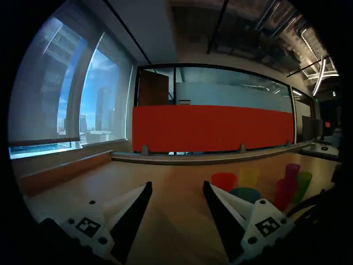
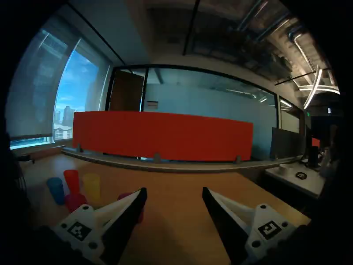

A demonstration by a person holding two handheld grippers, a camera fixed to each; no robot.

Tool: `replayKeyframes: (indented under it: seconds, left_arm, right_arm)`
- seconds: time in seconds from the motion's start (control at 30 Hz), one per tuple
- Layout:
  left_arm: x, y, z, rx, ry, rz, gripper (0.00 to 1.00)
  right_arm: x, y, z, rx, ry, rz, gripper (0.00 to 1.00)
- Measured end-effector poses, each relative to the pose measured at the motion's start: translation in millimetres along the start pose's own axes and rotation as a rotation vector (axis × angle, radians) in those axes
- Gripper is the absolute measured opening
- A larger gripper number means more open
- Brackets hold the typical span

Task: Pour water

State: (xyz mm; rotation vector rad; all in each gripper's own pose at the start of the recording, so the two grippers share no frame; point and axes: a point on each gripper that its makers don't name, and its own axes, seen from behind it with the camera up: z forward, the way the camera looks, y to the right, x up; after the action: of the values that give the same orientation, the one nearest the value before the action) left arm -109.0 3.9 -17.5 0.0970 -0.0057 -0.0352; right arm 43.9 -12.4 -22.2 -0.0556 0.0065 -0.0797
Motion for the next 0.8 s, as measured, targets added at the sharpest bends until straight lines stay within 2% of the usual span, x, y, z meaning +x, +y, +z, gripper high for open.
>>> replayKeyframes:
  seconds: [0.8]
  left_arm:
    - [-5.7,1.3,0.2,-0.004,-0.013,0.014,0.85]
  right_arm:
    - [-3.8,2.8,-0.1,0.013,0.025,-0.001,0.98]
